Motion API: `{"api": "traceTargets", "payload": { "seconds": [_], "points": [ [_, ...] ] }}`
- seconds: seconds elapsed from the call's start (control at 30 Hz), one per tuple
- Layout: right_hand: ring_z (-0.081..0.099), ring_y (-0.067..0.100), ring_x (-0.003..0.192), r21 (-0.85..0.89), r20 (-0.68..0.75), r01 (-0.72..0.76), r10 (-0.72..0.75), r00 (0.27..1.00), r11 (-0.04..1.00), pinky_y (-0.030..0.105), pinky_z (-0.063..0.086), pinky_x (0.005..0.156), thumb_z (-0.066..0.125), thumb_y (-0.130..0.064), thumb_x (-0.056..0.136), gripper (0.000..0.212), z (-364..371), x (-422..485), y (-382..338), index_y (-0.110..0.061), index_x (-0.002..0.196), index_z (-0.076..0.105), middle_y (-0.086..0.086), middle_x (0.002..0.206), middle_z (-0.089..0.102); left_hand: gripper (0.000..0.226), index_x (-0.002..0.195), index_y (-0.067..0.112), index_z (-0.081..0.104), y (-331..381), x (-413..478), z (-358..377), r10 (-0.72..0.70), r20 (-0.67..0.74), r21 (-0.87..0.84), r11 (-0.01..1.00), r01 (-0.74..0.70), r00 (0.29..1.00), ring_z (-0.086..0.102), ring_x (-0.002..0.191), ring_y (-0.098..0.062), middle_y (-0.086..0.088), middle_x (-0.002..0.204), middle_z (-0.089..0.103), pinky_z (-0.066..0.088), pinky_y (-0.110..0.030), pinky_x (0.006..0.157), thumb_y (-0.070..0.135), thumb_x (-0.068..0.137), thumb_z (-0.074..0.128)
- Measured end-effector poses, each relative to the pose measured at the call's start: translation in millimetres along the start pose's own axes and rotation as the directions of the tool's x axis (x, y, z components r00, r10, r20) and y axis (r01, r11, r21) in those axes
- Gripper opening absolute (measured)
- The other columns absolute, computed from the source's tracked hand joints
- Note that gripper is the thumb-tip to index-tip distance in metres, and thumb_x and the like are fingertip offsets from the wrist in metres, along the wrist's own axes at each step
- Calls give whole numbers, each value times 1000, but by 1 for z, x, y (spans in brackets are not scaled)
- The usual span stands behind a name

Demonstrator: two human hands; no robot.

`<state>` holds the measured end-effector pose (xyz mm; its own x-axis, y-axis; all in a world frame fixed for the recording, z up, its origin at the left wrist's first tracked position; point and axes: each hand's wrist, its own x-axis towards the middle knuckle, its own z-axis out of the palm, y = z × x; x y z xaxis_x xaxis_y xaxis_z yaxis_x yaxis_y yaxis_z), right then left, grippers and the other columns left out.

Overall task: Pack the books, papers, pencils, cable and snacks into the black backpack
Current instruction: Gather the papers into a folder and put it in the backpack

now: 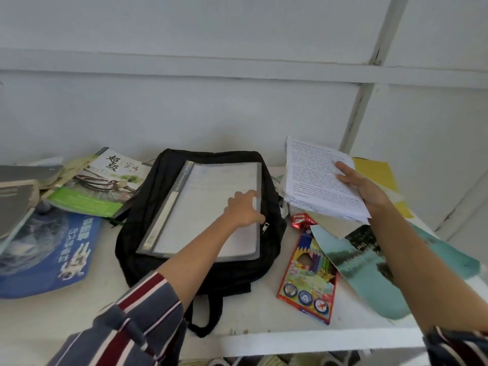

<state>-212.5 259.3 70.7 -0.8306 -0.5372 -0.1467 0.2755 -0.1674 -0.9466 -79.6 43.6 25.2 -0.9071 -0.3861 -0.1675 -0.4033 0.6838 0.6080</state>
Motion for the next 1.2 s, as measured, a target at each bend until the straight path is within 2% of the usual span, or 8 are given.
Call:
{"api": "traceTargets", "payload": {
  "seconds": [0.2,0.33,0.5,0.67,0.83,1.0,1.1,1.2],
  "points": [
    [70,14,84,36,98,-27,24,995,999,24,58,67,45,-7,93,48,4,9,3,-21,139,41,-1,118,59,32,119,17,58,16,-16,-39,58,20,-22,998,-57,998,48,110,-21,-5,134,44,45,-27,76,10,90,48],
    [71,15,81,122,185,-44,21,982,992,24,56,61,70,-13,65,66,24,14,4,-22,127,50,-1,112,61,32,118,13,63,14,-31,-94,3,24,0,1000,-3,1000,51,111,-23,-6,131,48,51,-29,68,10,95,41],
    [70,18,88,126,249,-89,56,967,988,26,58,68,45,-5,92,40,67,23,16,-24,127,51,1,114,63,22,112,10,61,-30,-59,-169,-39,-92,-259,966,14,995,61,93,-18,-7,114,59,57,-31,70,10,94,48],
    [62,20,99,17,324,-91,81,942,996,30,55,76,43,-4,93,42,128,32,39,-24,129,46,0,115,62,44,121,14,56,-103,-80,-225,-60,-158,-390,921,-7,986,60,95,-17,-2,120,57,54,-30,79,-9,84,55],
    [60,22,104,-33,309,-123,127,943,992,32,51,82,49,-3,91,45,187,45,66,-22,132,48,2,120,60,52,129,9,50,-185,-82,-268,-176,-161,-336,935,114,971,56,102,-23,-7,130,51,50,-26,71,-13,83,52],
    [62,23,95,-81,209,-166,180,961,983,29,56,72,50,-1,91,45,233,55,88,-18,132,50,8,123,58,49,129,0,48,-254,-63,-280,-276,-152,-237,942,236,949,52,67,-21,-18,130,48,44,-16,42,-17,83,45],
    [62,25,95,-62,160,-172,180,971,983,32,57,71,51,1,91,43,252,55,98,-19,128,53,8,118,59,51,130,1,50,-273,-51,-278,-260,-115,-86,964,251,959,55,82,-23,-15,124,53,44,-16,50,-15,82,48],
    [63,28,94,-70,111,-197,204,973,978,31,59,64,53,3,89,43,259,52,108,-20,125,56,7,112,62,52,130,2,51,-286,-38,-267,-278,-30,40,959,279,960,51,113,-24,-13,130,51,43,-25,79,-12,79,54]
  ]
}}
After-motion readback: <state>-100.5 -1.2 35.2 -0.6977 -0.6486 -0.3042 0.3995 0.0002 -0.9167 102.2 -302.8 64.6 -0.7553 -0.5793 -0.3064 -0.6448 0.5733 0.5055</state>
